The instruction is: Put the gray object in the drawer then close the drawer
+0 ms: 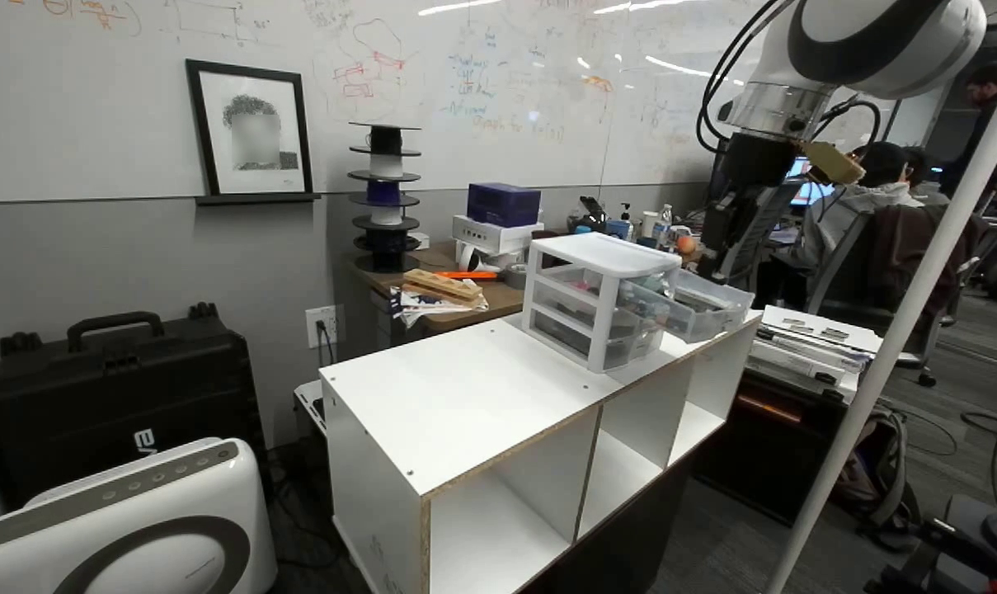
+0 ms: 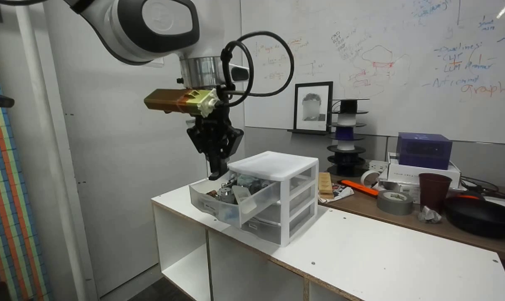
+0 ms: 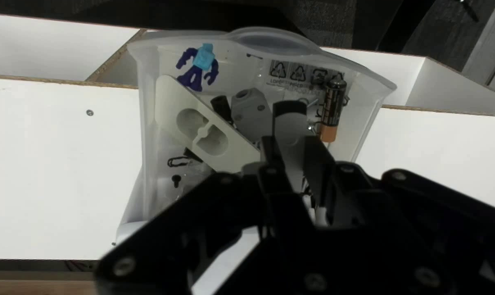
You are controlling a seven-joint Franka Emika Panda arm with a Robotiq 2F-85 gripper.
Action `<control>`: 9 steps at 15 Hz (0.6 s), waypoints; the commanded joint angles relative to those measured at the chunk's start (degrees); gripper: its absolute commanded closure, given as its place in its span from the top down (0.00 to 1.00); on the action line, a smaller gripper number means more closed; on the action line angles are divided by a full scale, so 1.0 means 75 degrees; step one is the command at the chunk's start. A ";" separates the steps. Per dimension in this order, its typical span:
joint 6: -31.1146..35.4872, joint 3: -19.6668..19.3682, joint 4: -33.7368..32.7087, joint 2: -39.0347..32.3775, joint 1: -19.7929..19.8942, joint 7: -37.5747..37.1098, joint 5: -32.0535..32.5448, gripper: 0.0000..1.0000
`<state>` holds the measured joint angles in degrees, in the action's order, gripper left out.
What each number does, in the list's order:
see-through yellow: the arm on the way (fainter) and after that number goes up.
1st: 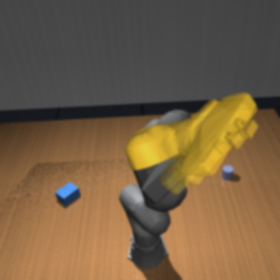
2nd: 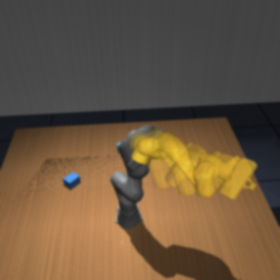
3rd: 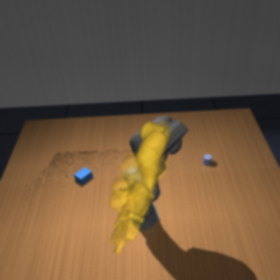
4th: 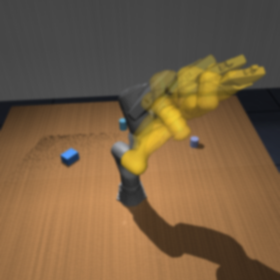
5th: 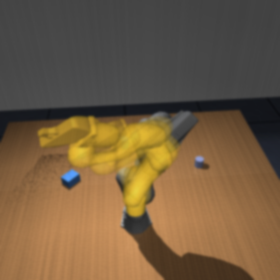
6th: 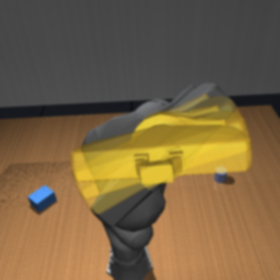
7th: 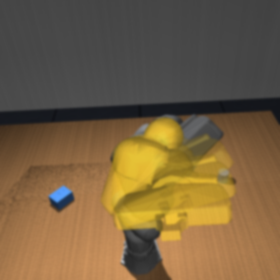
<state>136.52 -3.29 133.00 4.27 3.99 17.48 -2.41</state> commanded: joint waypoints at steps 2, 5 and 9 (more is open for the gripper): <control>0.0461 -0.0135 0.0170 -0.0022 -0.0054 0.0315 -0.0209 0.06; 0.0586 -0.0111 0.0152 -0.0152 -0.0080 0.0399 -0.0346 0.06; 0.0407 -0.0062 0.0047 -0.0341 -0.0082 0.0460 -0.0248 0.46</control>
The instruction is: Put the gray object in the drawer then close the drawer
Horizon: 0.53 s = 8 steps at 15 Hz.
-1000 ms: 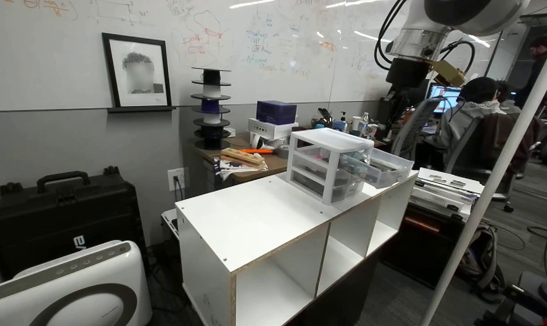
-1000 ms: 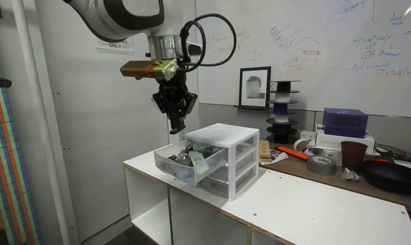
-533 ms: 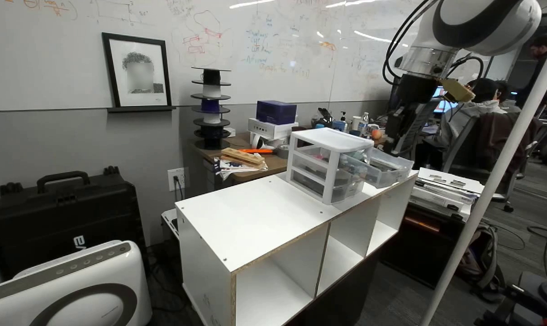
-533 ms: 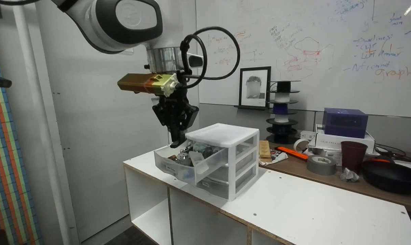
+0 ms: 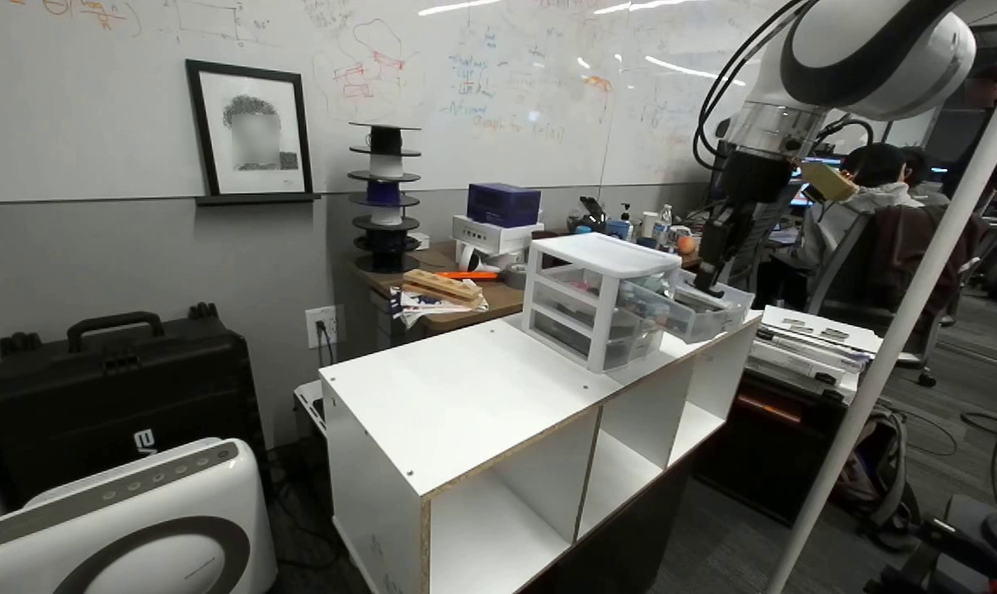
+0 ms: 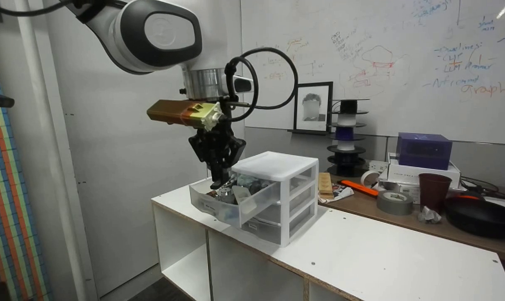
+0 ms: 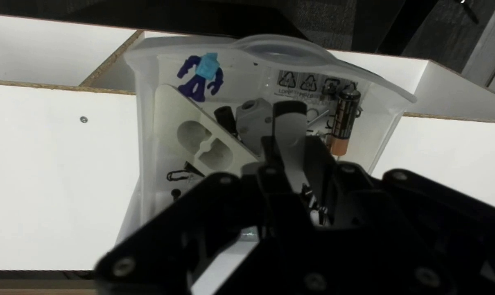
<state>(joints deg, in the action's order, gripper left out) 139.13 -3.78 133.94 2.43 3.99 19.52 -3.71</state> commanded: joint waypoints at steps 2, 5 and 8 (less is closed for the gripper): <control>0.0010 0.0077 -0.0185 -0.0192 -0.0113 0.0139 0.0003 0.59; -0.0049 0.0245 -0.0451 -0.0310 -0.0223 0.0054 0.0009 0.82; -0.0139 0.0391 -0.0617 -0.0181 -0.0354 -0.0051 0.0013 1.00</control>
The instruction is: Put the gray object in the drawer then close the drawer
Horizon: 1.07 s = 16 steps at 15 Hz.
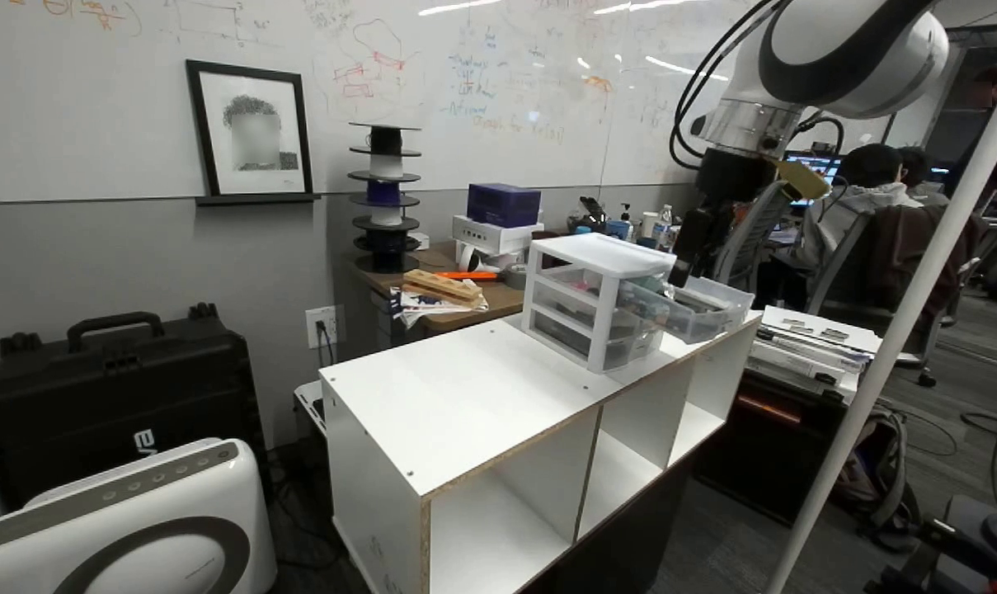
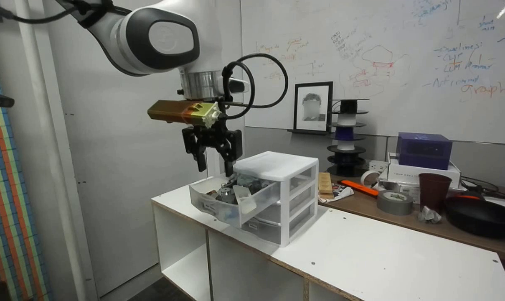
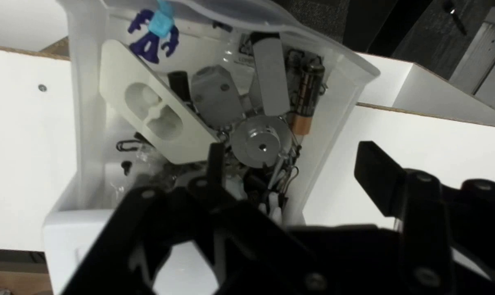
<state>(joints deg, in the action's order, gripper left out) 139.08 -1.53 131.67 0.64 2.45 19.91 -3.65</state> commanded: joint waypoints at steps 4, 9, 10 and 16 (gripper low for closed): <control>-0.0220 0.0223 -0.0346 0.0527 -0.0317 -0.0460 0.0044 1.00; -0.0404 0.0179 -0.0017 0.1382 -0.0353 -0.0986 0.0024 1.00; -0.0409 0.0154 0.0098 0.1580 -0.0334 -0.1090 0.0054 1.00; -0.1258 -0.0096 0.0575 0.2466 -0.0194 -0.1452 0.0109 1.00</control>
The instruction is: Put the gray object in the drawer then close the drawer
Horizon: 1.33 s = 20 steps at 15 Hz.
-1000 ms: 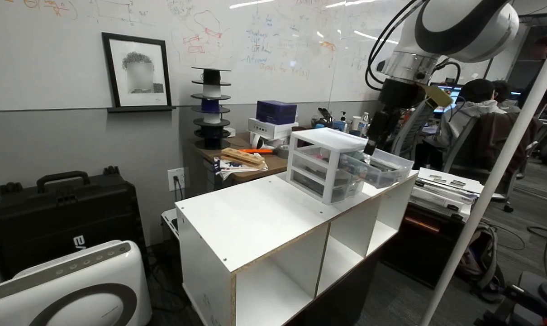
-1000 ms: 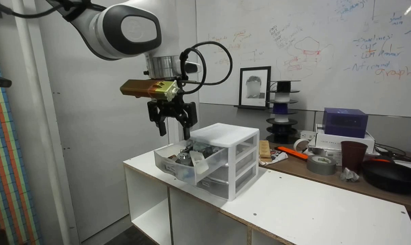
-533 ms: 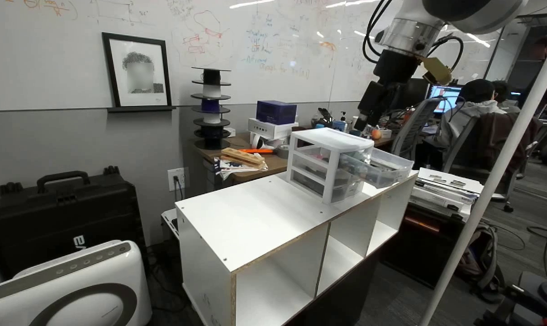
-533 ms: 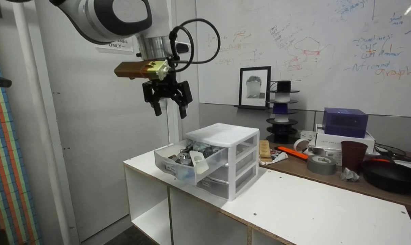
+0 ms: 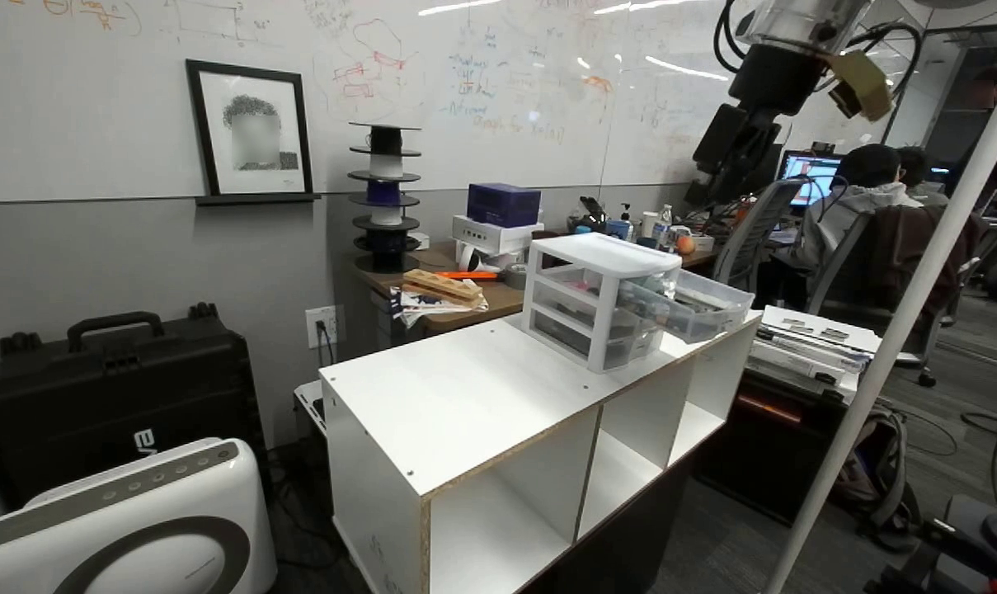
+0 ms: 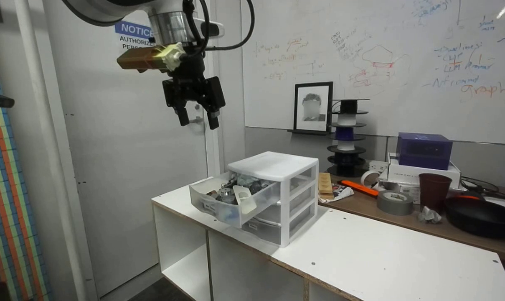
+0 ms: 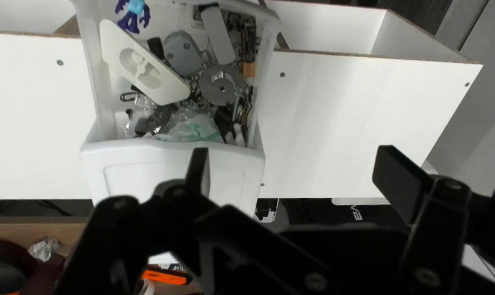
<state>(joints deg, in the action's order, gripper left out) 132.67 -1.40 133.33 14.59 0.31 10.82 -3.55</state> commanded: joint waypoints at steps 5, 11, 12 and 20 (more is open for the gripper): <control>-0.1058 -0.0473 0.0706 0.1026 0.0350 -0.0034 0.0366 1.00; -0.1572 -0.0690 0.1085 0.0857 0.0554 0.0469 0.1191 1.00; -0.1450 -0.0707 0.1189 0.0771 0.0536 0.0592 0.1289 1.00; -0.0448 -0.0723 0.1877 0.0175 0.0519 0.1062 0.1843 1.00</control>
<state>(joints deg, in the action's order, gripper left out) 124.44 -6.57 146.19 17.71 4.28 17.71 8.63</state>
